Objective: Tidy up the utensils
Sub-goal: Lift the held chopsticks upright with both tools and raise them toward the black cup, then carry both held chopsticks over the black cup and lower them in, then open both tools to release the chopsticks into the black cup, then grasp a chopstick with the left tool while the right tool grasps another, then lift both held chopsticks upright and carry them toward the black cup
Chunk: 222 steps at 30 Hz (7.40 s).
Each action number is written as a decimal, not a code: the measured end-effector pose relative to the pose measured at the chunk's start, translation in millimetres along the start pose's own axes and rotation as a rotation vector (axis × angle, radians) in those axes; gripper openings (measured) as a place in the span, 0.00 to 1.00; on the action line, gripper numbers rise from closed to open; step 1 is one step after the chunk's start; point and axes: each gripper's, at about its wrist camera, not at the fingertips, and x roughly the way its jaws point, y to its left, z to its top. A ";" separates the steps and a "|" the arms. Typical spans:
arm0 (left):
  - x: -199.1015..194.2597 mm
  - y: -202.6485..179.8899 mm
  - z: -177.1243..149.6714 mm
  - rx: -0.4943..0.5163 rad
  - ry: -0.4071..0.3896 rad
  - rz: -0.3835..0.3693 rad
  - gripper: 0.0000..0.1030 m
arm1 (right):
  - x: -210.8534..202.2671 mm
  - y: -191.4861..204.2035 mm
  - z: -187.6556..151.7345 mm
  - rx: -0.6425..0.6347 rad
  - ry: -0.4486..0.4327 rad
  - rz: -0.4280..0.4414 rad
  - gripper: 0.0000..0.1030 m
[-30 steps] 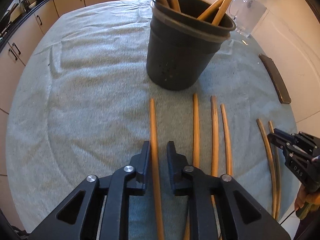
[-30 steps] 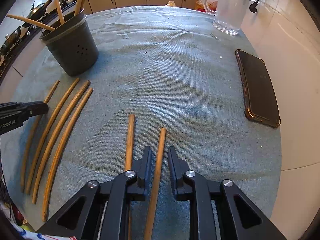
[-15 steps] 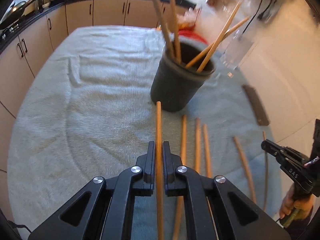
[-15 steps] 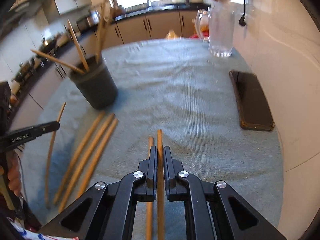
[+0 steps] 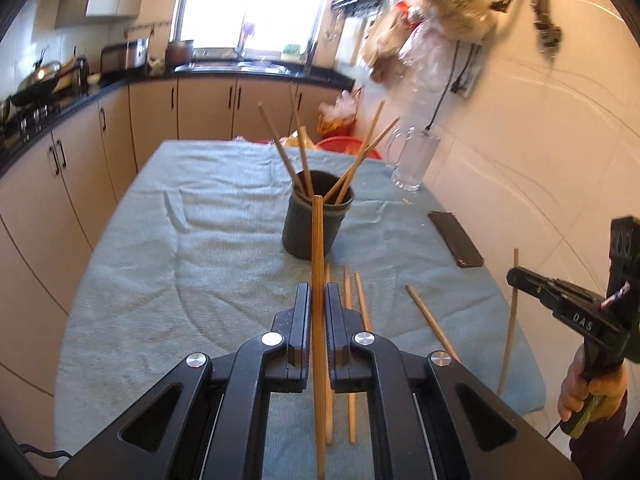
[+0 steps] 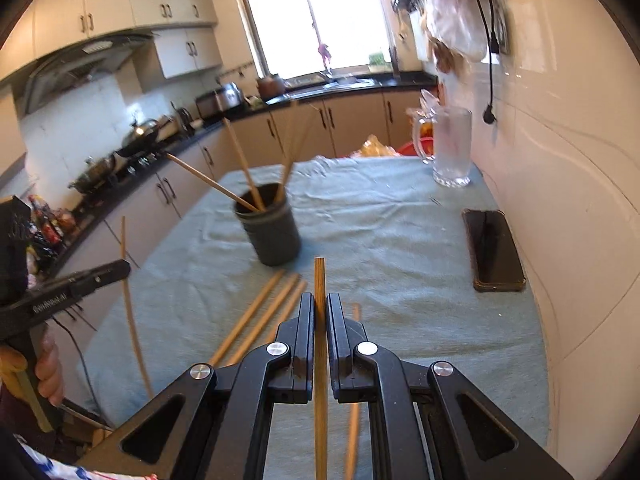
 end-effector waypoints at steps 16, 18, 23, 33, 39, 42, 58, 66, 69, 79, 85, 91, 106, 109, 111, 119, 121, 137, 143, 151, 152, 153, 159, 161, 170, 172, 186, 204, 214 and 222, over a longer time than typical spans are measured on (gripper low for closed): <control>-44.7 -23.6 -10.9 0.074 -0.076 0.024 0.06 | -23.3 39.8 -0.4 -0.060 -0.060 0.079 0.06; -45.9 -24.9 -8.3 0.074 -0.080 0.039 0.06 | -24.3 41.6 0.4 -0.063 -0.065 0.083 0.06; -44.7 -26.8 -3.2 0.081 -0.076 0.070 0.06 | -24.3 45.0 5.0 -0.063 -0.074 0.091 0.06; -37.0 -27.6 4.9 0.093 -0.053 0.111 0.06 | -25.7 46.3 8.3 -0.061 -0.087 0.096 0.06; -31.2 -29.5 9.8 0.105 -0.046 0.129 0.06 | -25.0 45.5 13.1 -0.055 -0.093 0.096 0.06; -25.9 -30.3 12.0 0.111 -0.041 0.133 0.06 | -23.6 45.8 16.4 -0.054 -0.095 0.098 0.06; -41.8 -22.6 60.4 0.091 -0.166 0.068 0.06 | -12.4 60.2 56.1 -0.101 -0.133 0.096 0.06; -40.2 -29.5 110.0 0.082 -0.261 0.029 0.06 | -6.3 64.8 108.1 -0.110 -0.197 0.092 0.06; -29.5 -30.7 129.0 0.074 -0.275 0.029 0.06 | -0.8 66.1 134.2 -0.098 -0.223 0.102 0.06; 45.4 -16.3 175.7 0.003 -0.227 0.068 0.06 | 42.4 64.7 191.7 -0.034 -0.319 0.069 0.06; 82.7 -4.9 174.5 -0.030 -0.159 0.068 0.06 | 94.4 49.5 182.3 0.009 -0.228 0.049 0.06; 87.0 -2.9 165.4 -0.026 -0.148 0.080 0.06 | 119.2 37.9 170.7 0.025 -0.162 0.049 0.07; 11.1 -11.0 139.9 0.002 -0.280 0.117 0.47 | 102.6 32.1 165.8 0.057 -0.176 0.049 0.38; -13.9 -12.6 127.4 0.004 -0.319 0.122 0.53 | 88.5 30.4 158.7 0.061 -0.186 0.046 0.43; -28.4 -15.1 118.7 0.013 -0.340 0.125 0.58 | 78.8 29.5 151.6 0.060 -0.187 0.040 0.44; -71.4 -22.6 66.7 0.070 -0.388 0.167 0.74 | 47.3 21.1 115.0 0.063 -0.172 0.014 0.56; -73.2 -21.2 57.7 0.071 -0.367 0.169 0.75 | 43.0 16.4 102.6 0.066 -0.152 -0.004 0.56; 26.1 13.3 -11.1 0.027 0.032 0.192 0.75 | 81.4 -46.6 -15.9 0.106 0.164 -0.118 0.59; 79.6 0.2 -24.1 0.085 0.156 0.117 0.54 | 104.4 -48.3 -36.8 0.069 0.254 -0.117 0.59; 150.5 -20.2 -17.0 0.115 0.288 0.032 0.37 | 128.6 -44.6 -39.5 0.046 0.299 -0.114 0.53; 157.3 -22.1 -15.3 0.119 0.297 0.029 0.37 | 130.3 -44.2 -38.7 0.041 0.303 -0.115 0.51; 168.4 -24.2 -13.4 0.123 0.313 0.032 0.35 | 133.6 -43.6 -38.0 0.034 0.309 -0.119 0.50; 205.3 -29.7 -10.2 0.143 0.373 0.052 0.17 | 152.1 -38.8 -31.0 -0.009 0.337 -0.139 0.40; 210.6 -31.0 -9.6 0.147 0.372 0.059 0.16 | 157.7 -36.2 -27.3 -0.028 0.341 -0.150 0.39; 197.0 -3.9 -11.0 0.020 0.382 0.060 0.06 | 168.2 -30.7 -19.3 -0.035 0.362 -0.154 0.07; 186.7 5.0 -17.0 0.000 0.389 0.060 0.06 | 165.1 -28.7 -21.9 -0.036 0.372 -0.138 0.07; 193.4 11.2 -8.5 0.010 0.437 0.063 0.06 | 158.1 -32.8 -25.9 -0.013 0.442 -0.117 0.08; 173.0 10.3 3.7 -0.003 0.319 0.071 0.05 | 143.4 -29.3 -9.9 0.003 0.334 -0.087 0.07; 64.2 2.3 19.7 -0.020 0.061 0.030 0.05 | 61.9 0.1 22.4 -0.020 0.074 -0.032 0.07; -8.0 -12.6 6.8 0.011 -0.091 0.035 0.05 | 14.0 31.0 17.2 -0.041 -0.032 0.022 0.07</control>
